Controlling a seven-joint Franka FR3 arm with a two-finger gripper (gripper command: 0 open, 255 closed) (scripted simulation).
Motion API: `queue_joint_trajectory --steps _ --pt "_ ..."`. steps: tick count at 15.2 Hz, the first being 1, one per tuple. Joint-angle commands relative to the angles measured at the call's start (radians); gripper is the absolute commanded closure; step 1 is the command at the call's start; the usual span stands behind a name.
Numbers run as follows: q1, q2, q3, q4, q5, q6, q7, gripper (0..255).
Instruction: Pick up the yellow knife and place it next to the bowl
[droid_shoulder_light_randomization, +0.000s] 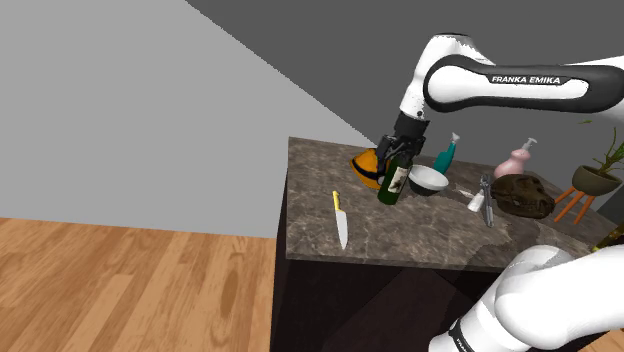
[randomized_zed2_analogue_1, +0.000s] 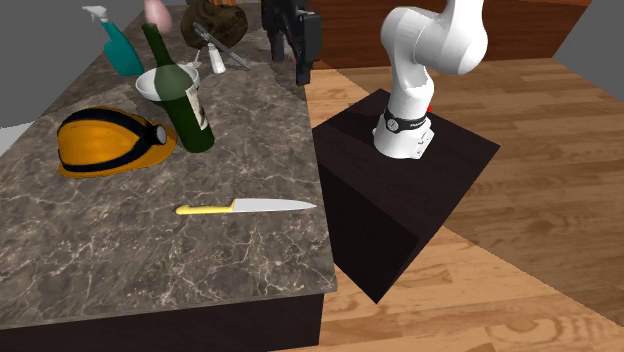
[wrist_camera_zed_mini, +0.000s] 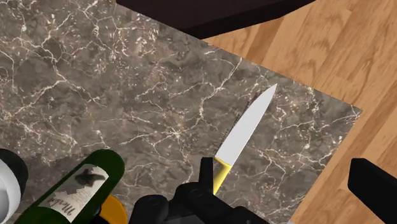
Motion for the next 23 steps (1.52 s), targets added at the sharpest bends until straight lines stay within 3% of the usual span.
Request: queue_joint_trajectory --steps 1,12,23 --pt "-0.005 0.07 -0.001 0.009 0.002 0.042 0.019 0" --pt "-0.025 0.514 -0.017 0.181 0.029 0.211 0.105 0" --pt "-0.055 0.964 -0.036 0.481 0.084 0.255 0.164 0"
